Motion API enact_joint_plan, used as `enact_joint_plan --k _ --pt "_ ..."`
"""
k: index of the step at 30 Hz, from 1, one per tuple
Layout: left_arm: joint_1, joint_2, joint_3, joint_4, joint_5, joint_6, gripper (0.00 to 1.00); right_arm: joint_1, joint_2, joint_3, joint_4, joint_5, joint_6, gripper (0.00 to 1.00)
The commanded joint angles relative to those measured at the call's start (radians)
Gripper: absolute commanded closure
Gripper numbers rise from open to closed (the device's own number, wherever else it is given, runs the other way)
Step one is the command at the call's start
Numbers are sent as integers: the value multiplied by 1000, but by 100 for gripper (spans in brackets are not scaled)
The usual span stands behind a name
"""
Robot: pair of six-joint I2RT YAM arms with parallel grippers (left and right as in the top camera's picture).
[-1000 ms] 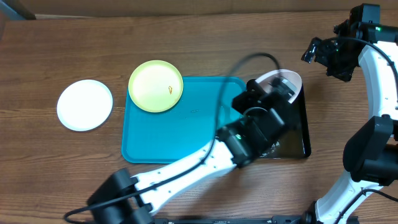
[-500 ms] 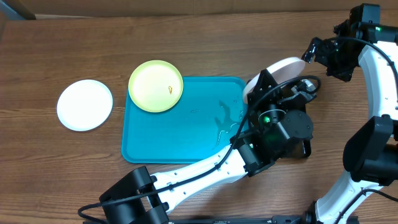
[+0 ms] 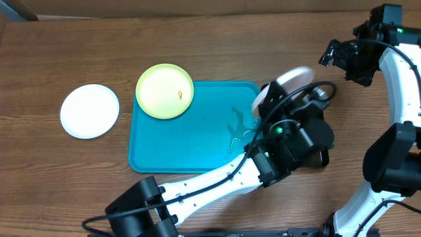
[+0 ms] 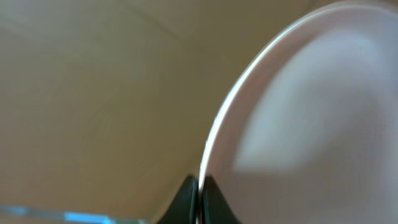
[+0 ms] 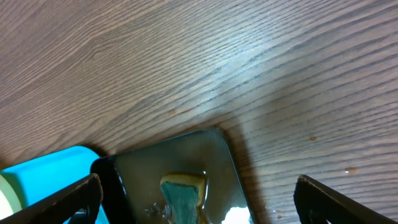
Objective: Clean dirty plates on tray and stack at the side
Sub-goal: 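Lift the white plate with the left gripper and tip it over the basin, then carry the white plate left and stack it on the table plate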
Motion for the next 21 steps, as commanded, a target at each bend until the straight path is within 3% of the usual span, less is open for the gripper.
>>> enact_joint_plan --k 1,4,12,16,21 --pt "40 6 6 -240 212 -440 96 0 -12 14 4 -5 -3 0" --pt "95 1 8 -364 384 -626 96 0 -12 14 4 -5 -3 0" --pt "287 -111 35 -414 985 -785 96 0 -12 14 4 -5 -3 0" --pt "471 -150 36 -459 1184 -943 96 0 -12 14 4 -5 -3 0" --pt "742 -154 36 -598 1399 -1033 96 0 -12 14 4 -5 -3 0"
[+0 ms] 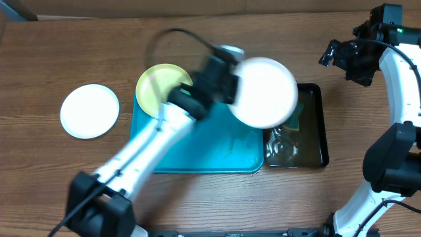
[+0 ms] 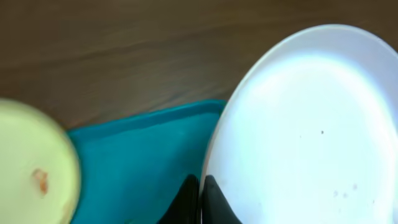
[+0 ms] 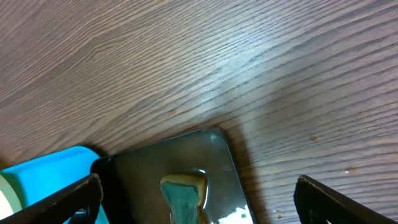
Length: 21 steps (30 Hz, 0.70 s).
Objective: Clean dirty plates on tray and stack at the side
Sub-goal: 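Carry the white plate left and stack it on the table plate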
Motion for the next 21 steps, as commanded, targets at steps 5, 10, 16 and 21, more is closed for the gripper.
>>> enact_joint_plan --k 5,10,16,21 --pt "520 -22 16 -284 293 -150 96 0 -12 14 4 -5 -3 0" --pt "824 -22 16 -394 298 -150 96 0 -12 14 4 -5 -3 0" --pt "1101 -22 6 -423 280 -146 96 0 -12 14 4 -5 -3 0" --pt "1212 -21 -34 -392 173 -146 96 0 -12 14 4 -5 -3 0"
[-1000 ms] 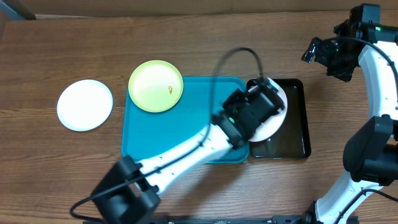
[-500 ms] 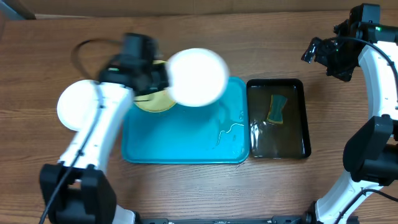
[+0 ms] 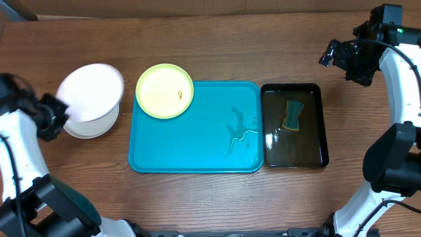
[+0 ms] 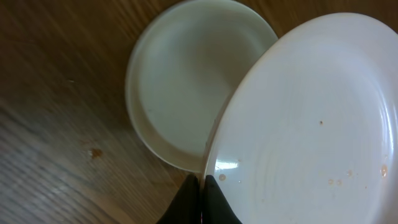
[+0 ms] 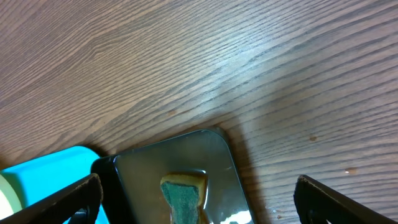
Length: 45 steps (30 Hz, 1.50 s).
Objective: Clean dirty plates on tray and stack at the side
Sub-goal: 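Carry the white plate left and stack it on the table plate, then move the left gripper to the yellow plate and slide it right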
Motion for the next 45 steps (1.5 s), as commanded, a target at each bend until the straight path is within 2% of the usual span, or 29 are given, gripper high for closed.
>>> enact_joint_plan --k 1,19,27,28,29,30,31,32,35,37,41,43,45 --pt "42 -18 -39 19 -76 -10 96 0 -12 14 3 -5 -2 0" --pt "43 -5 -218 297 -114 -31 96 0 -12 14 3 -5 -2 0" --pt "32 -4 -222 333 -116 -32 95 0 -12 14 3 -5 -2 0" --pt "30 -2 -222 336 -116 -32 87 0 -12 14 3 -5 -2 0" --pt "27 -1 -222 336 -116 -32 73 0 -12 14 3 -5 -2 0" --pt "24 0 -222 336 -115 -28 53 0 -12 14 3 -5 -2 0" --pt "20 0 -222 335 -113 -27 24 0 -12 14 3 -5 -2 0" --pt "15 0 -222 333 -104 -23 11 0 -12 14 3 -5 -2 0" --pt "-11 0 -221 337 -21 35 2 0 -12 14 3 -5 -2 0" --pt "-40 0 -216 337 43 49 4 0 -12 14 3 -5 -2 0" --pt "-145 0 -188 334 133 111 15 0 -12 14 3 -5 -2 0" --pt "-246 0 -154 322 126 157 23 0 -12 14 3 -5 -2 0" --pt "-324 0 -124 299 70 175 38 0 -12 14 3 -5 -2 0"
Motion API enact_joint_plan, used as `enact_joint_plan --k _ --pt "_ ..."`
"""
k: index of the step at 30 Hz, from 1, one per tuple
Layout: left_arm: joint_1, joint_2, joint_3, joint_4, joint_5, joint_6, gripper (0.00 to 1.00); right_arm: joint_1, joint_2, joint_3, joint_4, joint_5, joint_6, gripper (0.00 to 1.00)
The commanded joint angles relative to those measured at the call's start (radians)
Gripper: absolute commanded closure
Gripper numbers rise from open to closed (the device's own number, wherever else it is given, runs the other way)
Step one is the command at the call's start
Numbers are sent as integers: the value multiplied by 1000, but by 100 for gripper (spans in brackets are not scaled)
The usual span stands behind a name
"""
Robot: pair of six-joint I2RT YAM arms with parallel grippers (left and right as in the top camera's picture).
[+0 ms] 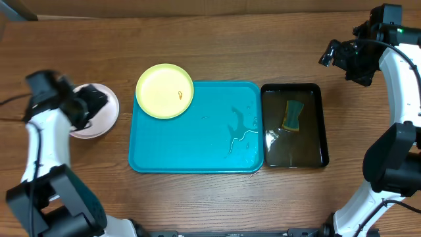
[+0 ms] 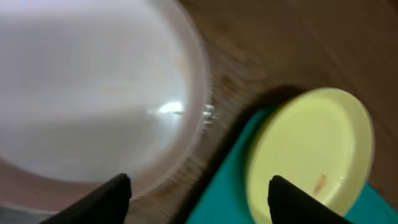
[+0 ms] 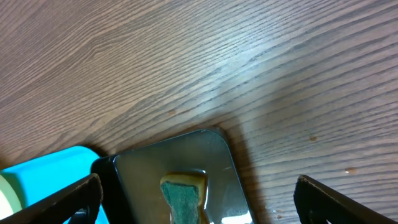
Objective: Clean dirty plates on tray and stack at the side
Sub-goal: 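Move the left gripper to the yellow plate and slide it right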
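A white plate (image 1: 105, 120) lies flat on the table left of the teal tray (image 1: 197, 141). My left gripper (image 1: 91, 104) hovers just over it, open and holding nothing. In the left wrist view the white plate (image 2: 93, 87) fills the left side, and the left gripper (image 2: 199, 199) spans its rim and the tray's corner (image 2: 227, 186). A yellow plate (image 1: 164, 91) with a small orange speck rests on the tray's far left corner; the left wrist also sees this yellow plate (image 2: 311, 146). My right gripper (image 1: 342, 56) stays open, high at the far right.
A black basin (image 1: 314, 138) of water holding a green-and-yellow sponge (image 1: 293, 115) stands against the tray's right side. A wet smear (image 1: 238, 128) marks the tray. The right wrist looks down on the basin (image 3: 217, 158) and the sponge (image 3: 183, 196).
My left gripper was shut on the white plate's rim, holding it tilted above the white plate at the left. Now that plate lies flat there and the gripper is open. The right arm has not moved.
My left gripper first held a white plate on edge by the basin. Then it held the plate over the tray's far side, then tilted over the white plate on the left. Now the plate lies there, let go. The yellow plate never moved.
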Motion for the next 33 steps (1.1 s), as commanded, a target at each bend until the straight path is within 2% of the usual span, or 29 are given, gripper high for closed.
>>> enact_joint_plan --k 1,4,7,13,19,26,27,29,33 --pt "-161 0 89 -30 -42 84 41 0 -12 15 4 -5 -3 0" --pt "-259 0 114 -40 -185 89 43 0 -12 14 4 -5 -3 0" --pt "-326 5 114 -34 -255 106 48 0 -12 14 4 -5 -3 0" --pt "-352 60 114 -26 -257 106 59 0 -12 14 4 -5 -3 0" --pt "-338 162 114 -26 -247 106 54 0 -12 14 4 -5 -3 0" --pt "-338 248 114 -5 -247 106 57 0 -12 14 4 -5 -3 0" --pt "-338 251 114 -3 -247 106 59 0 -12 14 4 -5 -3 0" --pt "-340 256 114 -2 -246 106 77 0 -12 14 4 -5 -3 0" --pt "-348 256 114 -3 -247 106 81 0 -12 14 4 -5 -3 0"
